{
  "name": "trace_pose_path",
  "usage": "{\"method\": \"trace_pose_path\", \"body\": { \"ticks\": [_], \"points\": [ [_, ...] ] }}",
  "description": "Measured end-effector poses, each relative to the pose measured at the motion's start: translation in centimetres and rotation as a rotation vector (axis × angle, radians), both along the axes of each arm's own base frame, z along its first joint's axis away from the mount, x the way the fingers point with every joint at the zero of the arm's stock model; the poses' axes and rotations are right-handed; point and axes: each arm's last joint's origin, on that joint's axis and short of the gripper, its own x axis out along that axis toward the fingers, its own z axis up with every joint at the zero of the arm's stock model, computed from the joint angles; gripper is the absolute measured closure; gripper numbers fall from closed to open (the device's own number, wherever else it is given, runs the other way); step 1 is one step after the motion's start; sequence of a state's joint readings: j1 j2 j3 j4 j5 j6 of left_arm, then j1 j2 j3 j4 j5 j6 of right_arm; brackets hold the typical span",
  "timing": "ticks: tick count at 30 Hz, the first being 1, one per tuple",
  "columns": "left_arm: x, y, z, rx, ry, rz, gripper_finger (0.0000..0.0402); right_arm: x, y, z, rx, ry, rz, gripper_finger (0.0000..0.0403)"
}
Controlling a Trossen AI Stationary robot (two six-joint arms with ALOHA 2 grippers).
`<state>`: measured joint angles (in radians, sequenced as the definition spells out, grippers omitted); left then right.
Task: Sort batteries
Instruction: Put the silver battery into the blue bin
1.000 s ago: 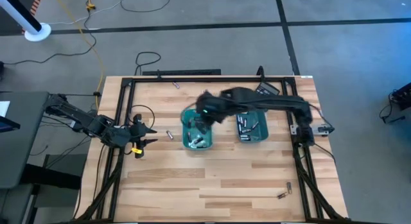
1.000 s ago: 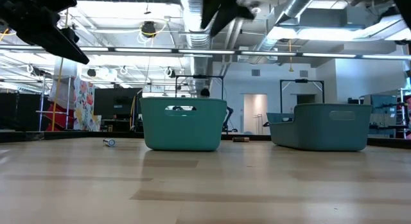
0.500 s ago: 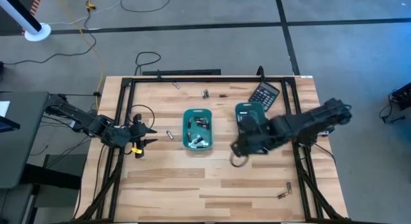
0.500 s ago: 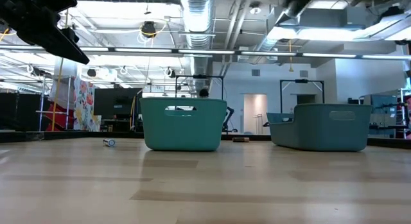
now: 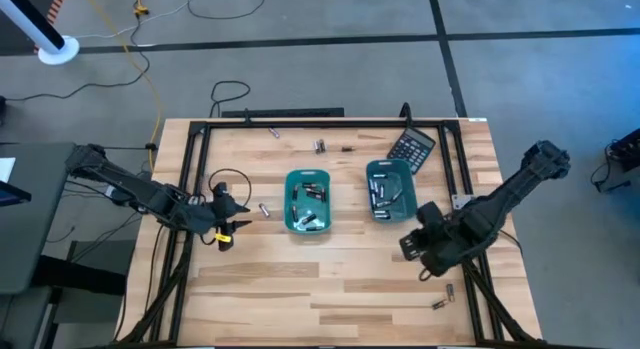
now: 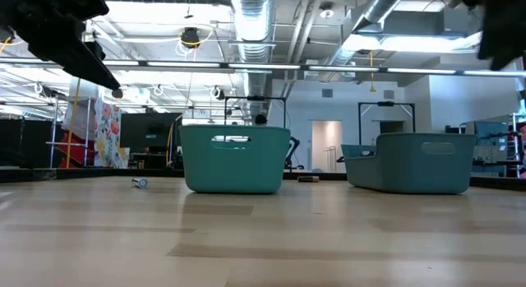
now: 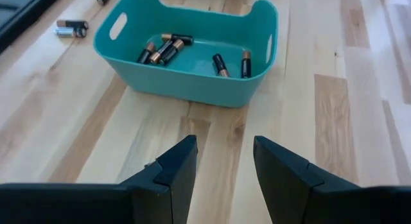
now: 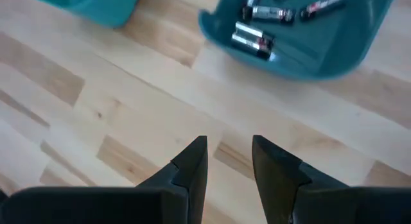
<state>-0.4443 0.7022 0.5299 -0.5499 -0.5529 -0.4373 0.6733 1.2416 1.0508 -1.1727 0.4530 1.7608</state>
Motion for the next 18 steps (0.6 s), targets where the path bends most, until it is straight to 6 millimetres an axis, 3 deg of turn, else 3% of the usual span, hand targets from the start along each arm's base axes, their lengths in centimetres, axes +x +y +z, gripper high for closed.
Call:
{"method": "trace_pose_path", "body": {
  "ticks": [9,18],
  "points": [
    [3.4,0.5,2.3,-0.024,0.015,0.146,0.0251,-4.2,-1.6,-2.0,0.057,-0.064,0.083,0.0266],
    [6.6,3.0,5.0,-0.072,0.024,0.326,0.0251,-6.7,-3.9,-3.2,0.056,-0.1,0.168,0.0266]
  ]
}}
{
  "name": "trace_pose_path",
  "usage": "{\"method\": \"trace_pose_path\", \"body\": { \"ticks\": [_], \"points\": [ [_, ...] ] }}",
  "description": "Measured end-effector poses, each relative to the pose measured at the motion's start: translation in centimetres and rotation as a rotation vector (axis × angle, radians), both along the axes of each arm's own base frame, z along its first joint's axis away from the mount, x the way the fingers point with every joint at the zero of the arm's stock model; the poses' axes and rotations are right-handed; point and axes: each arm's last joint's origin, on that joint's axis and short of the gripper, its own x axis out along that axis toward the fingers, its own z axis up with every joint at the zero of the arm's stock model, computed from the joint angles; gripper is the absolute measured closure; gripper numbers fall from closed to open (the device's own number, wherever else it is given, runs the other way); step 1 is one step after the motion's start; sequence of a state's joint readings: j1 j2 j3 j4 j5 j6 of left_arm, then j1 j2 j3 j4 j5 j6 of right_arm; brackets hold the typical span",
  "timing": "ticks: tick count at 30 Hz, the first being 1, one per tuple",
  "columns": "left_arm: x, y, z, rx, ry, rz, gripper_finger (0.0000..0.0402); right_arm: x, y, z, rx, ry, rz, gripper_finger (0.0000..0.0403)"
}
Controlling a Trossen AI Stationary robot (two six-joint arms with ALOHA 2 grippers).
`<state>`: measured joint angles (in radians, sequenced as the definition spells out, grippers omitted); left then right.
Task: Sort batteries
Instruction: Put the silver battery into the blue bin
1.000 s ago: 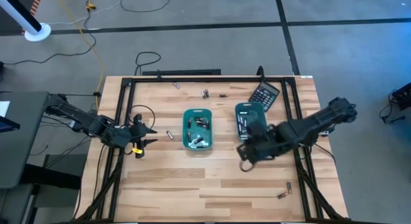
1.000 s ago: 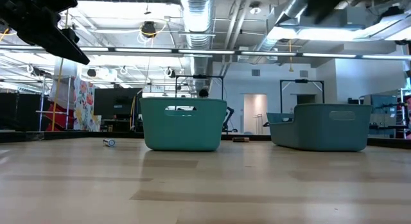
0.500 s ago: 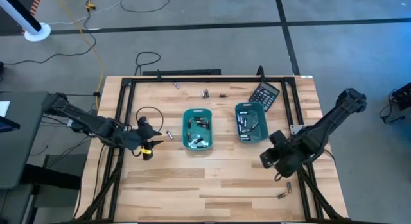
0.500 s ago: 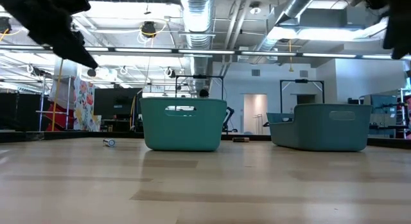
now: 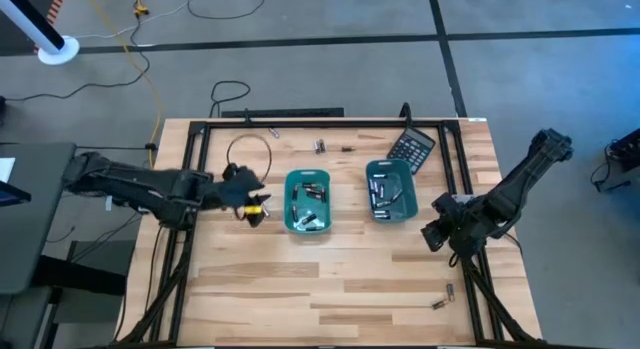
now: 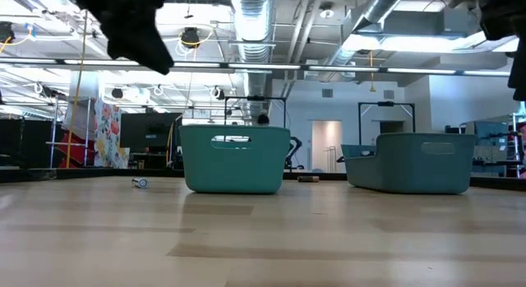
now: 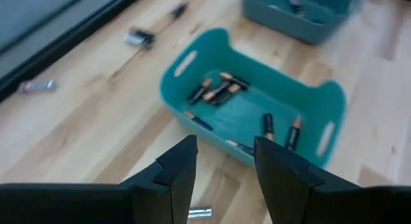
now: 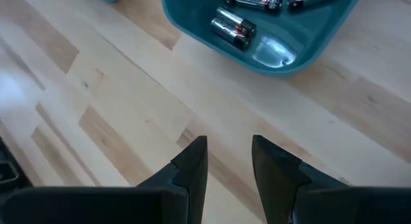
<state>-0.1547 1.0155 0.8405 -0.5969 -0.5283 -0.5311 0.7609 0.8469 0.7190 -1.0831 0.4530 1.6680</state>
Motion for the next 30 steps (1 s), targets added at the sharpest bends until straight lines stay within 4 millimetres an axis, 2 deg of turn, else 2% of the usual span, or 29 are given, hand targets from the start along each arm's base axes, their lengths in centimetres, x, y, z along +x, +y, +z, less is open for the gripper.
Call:
{"method": "trace_pose_path", "body": {
  "ticks": [6,14,18,25,30],
  "points": [
    [0.9,4.2,1.7,-0.106,0.105,0.151,0.0251,-1.1,-1.0,-0.4,0.015,-0.029,0.023,0.0266],
    [2.4,11.5,2.8,-0.046,0.271,0.014,0.0251,-1.3,-1.6,-0.8,0.017,-0.081,-0.028,0.0266],
    [2.9,15.9,1.9,-0.04,0.348,-0.127,0.0251,-1.1,-1.8,-1.1,0.046,-0.083,-0.108,0.0266],
    [3.7,23.5,-1.3,0.026,0.51,-0.345,0.0251,-0.7,-2.4,-1.1,0.084,-0.095,-0.238,0.0266],
    [5.0,27.7,-3.9,0.06,0.62,-0.484,0.0251,-0.4,-3.0,-1.1,0.097,-0.104,-0.325,0.0266]
  ]
}}
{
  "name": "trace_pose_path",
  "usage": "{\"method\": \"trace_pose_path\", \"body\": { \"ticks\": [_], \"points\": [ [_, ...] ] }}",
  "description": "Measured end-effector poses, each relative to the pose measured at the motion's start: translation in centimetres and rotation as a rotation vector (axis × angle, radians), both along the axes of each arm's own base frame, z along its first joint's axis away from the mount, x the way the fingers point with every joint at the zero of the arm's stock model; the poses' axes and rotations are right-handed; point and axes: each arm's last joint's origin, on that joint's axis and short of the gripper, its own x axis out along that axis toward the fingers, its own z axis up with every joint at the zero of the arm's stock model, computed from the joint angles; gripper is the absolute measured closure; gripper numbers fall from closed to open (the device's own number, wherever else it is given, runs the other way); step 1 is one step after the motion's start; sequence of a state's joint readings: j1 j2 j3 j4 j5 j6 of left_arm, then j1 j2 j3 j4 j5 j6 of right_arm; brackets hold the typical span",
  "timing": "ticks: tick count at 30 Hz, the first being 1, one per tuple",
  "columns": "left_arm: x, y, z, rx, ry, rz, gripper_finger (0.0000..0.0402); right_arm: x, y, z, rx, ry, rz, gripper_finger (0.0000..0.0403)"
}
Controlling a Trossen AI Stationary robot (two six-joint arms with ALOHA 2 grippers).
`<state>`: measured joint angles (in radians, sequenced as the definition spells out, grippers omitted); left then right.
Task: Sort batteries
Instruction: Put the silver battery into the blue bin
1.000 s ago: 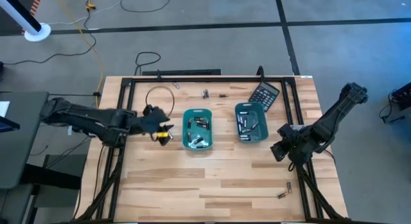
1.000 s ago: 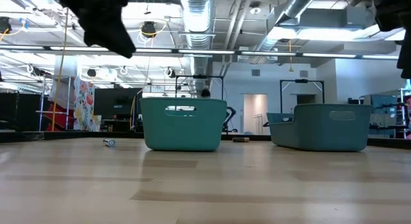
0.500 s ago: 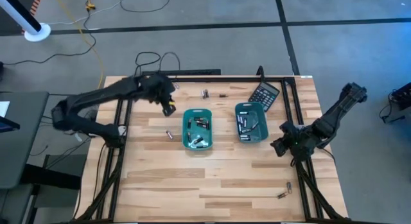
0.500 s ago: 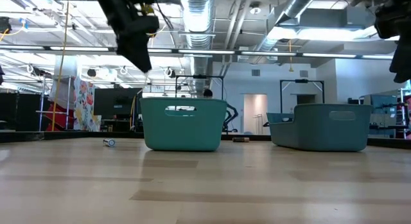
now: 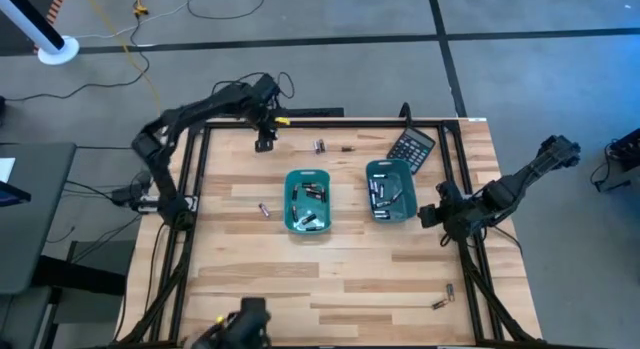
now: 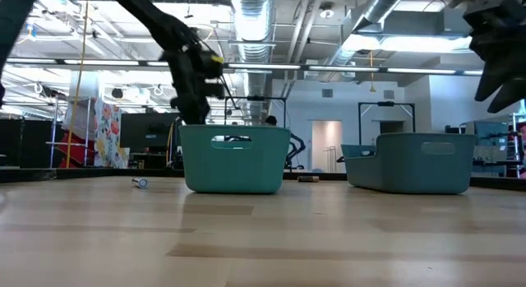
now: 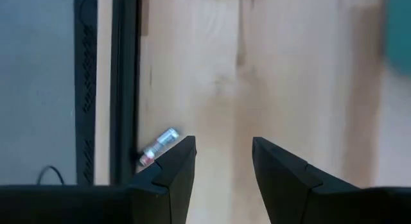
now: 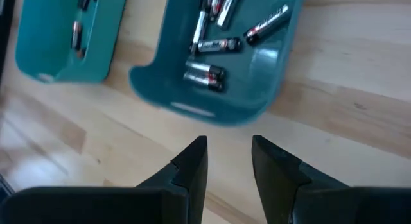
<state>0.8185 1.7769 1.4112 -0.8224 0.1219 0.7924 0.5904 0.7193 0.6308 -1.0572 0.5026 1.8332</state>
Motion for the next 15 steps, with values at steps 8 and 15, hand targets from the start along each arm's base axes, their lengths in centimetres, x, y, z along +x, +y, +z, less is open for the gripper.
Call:
{"method": "trace_pose_path", "body": {
  "ticks": [8,15],
  "points": [
    [2.0,4.1,-2.9,0.057,0.17,-0.216,0.0251,0.8,-0.7,0.2,0.028,-0.046,-0.091,0.0266],
    [1.3,6.1,-5.6,0.053,0.299,-0.297,0.0251,1.3,-1.0,0.1,0.026,-0.047,-0.132,0.0266]
  ]
}}
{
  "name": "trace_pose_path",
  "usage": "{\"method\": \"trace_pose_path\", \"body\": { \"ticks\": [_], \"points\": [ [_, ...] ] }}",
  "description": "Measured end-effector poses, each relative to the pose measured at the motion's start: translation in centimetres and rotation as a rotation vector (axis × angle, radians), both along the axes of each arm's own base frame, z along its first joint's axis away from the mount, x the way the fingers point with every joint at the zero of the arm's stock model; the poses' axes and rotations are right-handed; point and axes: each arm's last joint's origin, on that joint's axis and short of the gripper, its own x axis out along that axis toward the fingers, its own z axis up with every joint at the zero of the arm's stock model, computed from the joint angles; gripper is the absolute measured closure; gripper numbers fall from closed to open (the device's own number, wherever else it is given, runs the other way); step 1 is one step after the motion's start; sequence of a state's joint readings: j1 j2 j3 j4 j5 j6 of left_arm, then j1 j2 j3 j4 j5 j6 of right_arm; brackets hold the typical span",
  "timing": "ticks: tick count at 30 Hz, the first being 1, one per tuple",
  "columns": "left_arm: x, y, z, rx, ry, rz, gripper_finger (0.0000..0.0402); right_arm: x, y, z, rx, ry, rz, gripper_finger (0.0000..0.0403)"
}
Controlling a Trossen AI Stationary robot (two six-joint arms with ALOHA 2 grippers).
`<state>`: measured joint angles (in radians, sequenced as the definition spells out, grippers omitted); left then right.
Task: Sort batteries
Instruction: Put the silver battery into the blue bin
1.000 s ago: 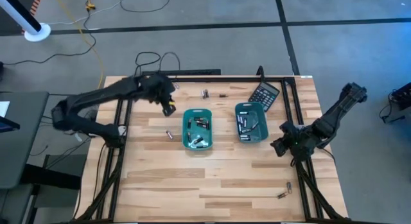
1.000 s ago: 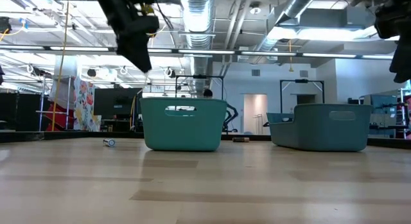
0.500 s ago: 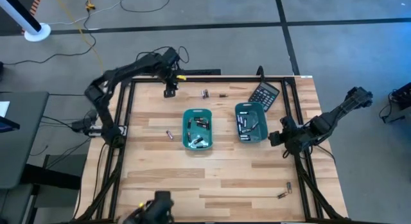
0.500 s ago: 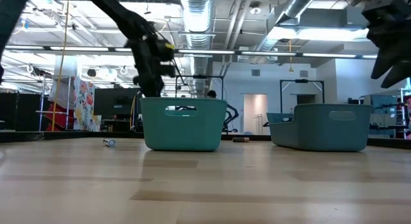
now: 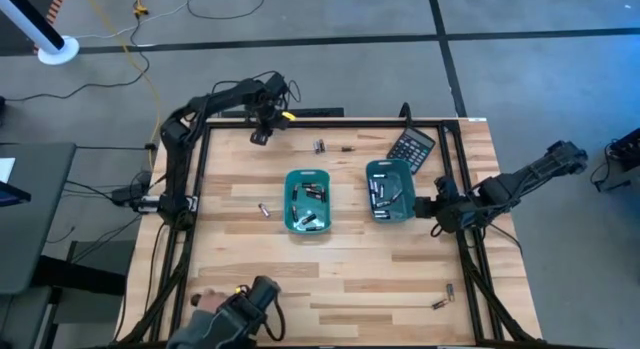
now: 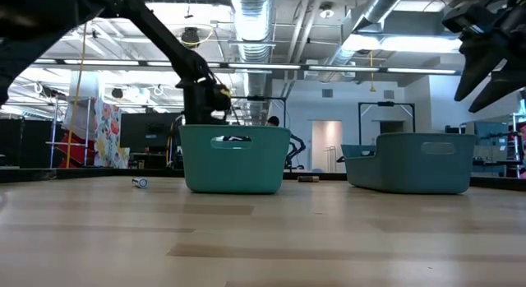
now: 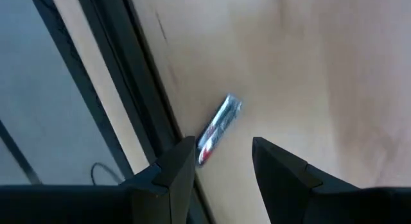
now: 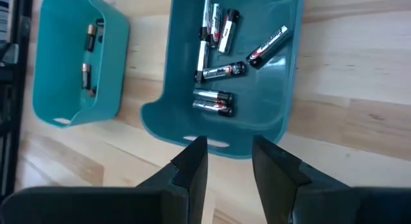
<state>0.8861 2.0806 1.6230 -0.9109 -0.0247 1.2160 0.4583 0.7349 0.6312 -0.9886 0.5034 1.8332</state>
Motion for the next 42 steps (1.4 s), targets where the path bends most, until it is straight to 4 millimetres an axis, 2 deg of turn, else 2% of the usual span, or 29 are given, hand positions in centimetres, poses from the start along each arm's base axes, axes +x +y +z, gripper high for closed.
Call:
{"method": "trace_pose_path", "body": {
  "ticks": [5,13,19,27,31,35,42],
  "points": [
    [-0.5,0.8,-1.1,0.008,0.043,-0.032,0.0251,0.1,-0.2,-0.1,-0.002,0.005,-0.017,0.0266],
    [-0.7,1.2,-1.3,0.01,0.023,-0.071,0.0251,0.2,-0.2,0.0,-0.002,0.004,-0.024,0.0266],
    [-0.5,1.0,-1.4,-0.024,-0.037,-0.121,0.0251,0.2,-0.2,0.0,-0.001,0.002,-0.023,0.0266],
    [-1.0,0.3,-3.4,-0.031,-0.023,-0.169,0.0251,0.2,-0.2,0.0,0.003,-0.006,-0.024,0.0266],
    [-1.1,0.1,-3.8,-0.036,-0.03,-0.132,0.0252,0.2,-0.2,0.0,0.003,-0.006,-0.023,0.0266],
    [-0.8,-0.2,-3.9,-0.041,-0.024,-0.122,0.0275,0.2,-0.2,0.0,0.0,-0.004,-0.021,0.0266],
    [-0.4,-0.8,-4.1,-0.063,-0.007,-0.047,0.0362,0.2,-0.2,0.0,-0.011,0.001,-0.006,0.0266]
  ]
}}
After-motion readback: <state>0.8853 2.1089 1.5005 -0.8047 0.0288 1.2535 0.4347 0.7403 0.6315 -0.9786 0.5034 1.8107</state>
